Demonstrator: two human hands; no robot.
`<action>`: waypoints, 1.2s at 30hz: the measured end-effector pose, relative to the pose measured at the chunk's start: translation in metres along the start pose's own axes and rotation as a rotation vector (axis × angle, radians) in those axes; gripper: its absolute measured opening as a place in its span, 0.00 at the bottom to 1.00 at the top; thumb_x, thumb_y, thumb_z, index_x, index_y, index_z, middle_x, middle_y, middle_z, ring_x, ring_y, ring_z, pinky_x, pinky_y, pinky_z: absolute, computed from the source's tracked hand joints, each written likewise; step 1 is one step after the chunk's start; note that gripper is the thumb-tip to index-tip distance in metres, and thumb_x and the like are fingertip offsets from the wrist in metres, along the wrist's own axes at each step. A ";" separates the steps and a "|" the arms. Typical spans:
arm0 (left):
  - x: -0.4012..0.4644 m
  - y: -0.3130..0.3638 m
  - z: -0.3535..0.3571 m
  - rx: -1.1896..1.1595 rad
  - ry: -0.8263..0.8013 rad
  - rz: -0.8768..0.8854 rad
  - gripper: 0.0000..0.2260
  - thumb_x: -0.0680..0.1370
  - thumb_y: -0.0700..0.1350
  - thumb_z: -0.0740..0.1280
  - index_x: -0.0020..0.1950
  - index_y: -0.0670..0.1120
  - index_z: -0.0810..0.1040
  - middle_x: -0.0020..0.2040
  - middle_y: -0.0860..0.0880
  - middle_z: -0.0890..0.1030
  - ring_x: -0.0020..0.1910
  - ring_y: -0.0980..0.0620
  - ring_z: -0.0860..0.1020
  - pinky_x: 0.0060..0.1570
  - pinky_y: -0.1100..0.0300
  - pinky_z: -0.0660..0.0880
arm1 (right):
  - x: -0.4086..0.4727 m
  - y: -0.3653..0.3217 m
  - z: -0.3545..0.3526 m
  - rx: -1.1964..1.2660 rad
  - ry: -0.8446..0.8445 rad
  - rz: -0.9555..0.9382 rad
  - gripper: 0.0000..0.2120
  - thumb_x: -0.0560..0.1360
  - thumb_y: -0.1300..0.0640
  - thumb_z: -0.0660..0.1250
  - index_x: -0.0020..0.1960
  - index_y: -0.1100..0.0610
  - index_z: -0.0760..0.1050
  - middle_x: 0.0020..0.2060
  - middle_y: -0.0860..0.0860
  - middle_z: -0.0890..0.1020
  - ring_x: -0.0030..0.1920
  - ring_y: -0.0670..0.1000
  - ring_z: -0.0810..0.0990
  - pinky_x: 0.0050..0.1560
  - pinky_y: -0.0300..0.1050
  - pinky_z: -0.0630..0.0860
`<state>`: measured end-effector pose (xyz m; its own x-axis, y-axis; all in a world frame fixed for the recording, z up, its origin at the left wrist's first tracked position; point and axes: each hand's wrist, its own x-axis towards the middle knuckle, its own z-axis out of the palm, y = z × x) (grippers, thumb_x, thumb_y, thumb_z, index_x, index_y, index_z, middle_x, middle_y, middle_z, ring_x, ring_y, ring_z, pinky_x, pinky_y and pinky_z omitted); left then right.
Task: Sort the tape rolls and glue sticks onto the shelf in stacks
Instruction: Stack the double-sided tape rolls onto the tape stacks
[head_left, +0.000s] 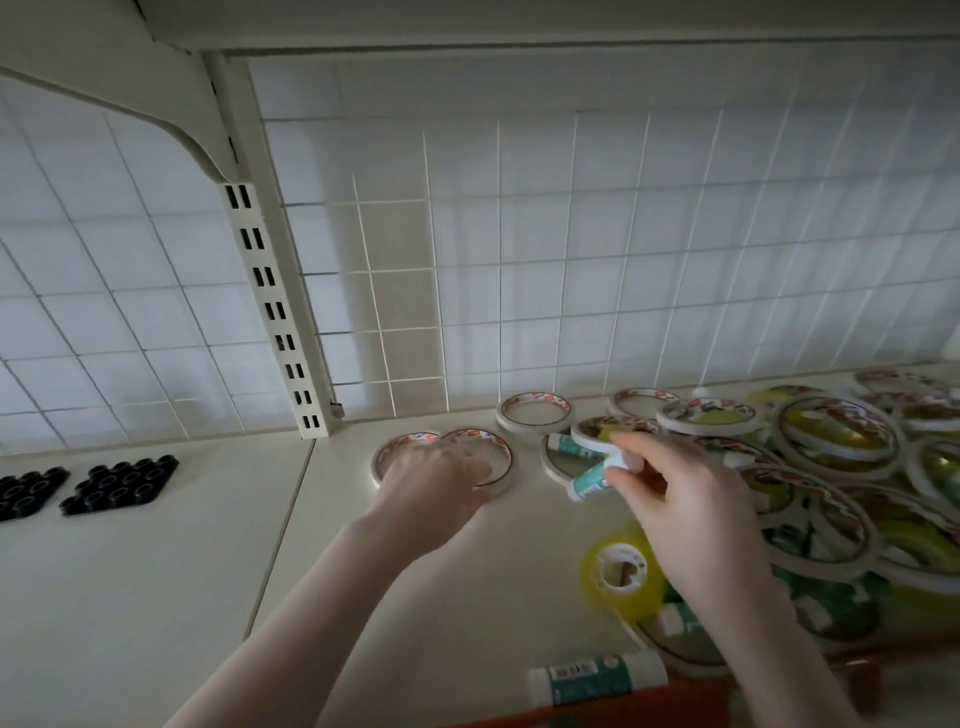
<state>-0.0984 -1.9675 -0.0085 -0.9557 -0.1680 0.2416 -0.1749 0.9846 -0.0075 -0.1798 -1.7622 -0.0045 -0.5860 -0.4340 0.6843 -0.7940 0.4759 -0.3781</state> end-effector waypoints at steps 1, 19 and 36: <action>0.001 0.000 0.000 0.012 0.017 0.007 0.13 0.79 0.54 0.59 0.49 0.48 0.78 0.47 0.52 0.79 0.50 0.50 0.74 0.49 0.58 0.70 | -0.001 0.001 0.000 0.009 0.001 0.001 0.17 0.64 0.64 0.77 0.52 0.61 0.81 0.39 0.52 0.83 0.36 0.51 0.81 0.35 0.42 0.80; -0.083 -0.051 -0.052 -0.041 0.307 -0.099 0.09 0.72 0.50 0.63 0.43 0.49 0.81 0.36 0.52 0.80 0.36 0.47 0.79 0.35 0.55 0.76 | 0.005 -0.053 0.033 0.258 0.051 -0.109 0.10 0.64 0.65 0.77 0.43 0.59 0.80 0.34 0.49 0.80 0.31 0.51 0.77 0.34 0.41 0.71; -0.367 -0.284 -0.115 0.104 0.375 -0.391 0.12 0.71 0.52 0.58 0.40 0.52 0.80 0.34 0.56 0.78 0.33 0.54 0.77 0.33 0.64 0.69 | -0.035 -0.374 0.170 0.501 -0.078 -0.170 0.12 0.64 0.66 0.77 0.45 0.57 0.82 0.34 0.45 0.79 0.32 0.45 0.78 0.40 0.35 0.71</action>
<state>0.3286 -2.1796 0.0164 -0.6686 -0.4724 0.5743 -0.5406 0.8391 0.0607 0.1104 -2.0554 0.0066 -0.4372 -0.5382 0.7206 -0.8474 -0.0218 -0.5305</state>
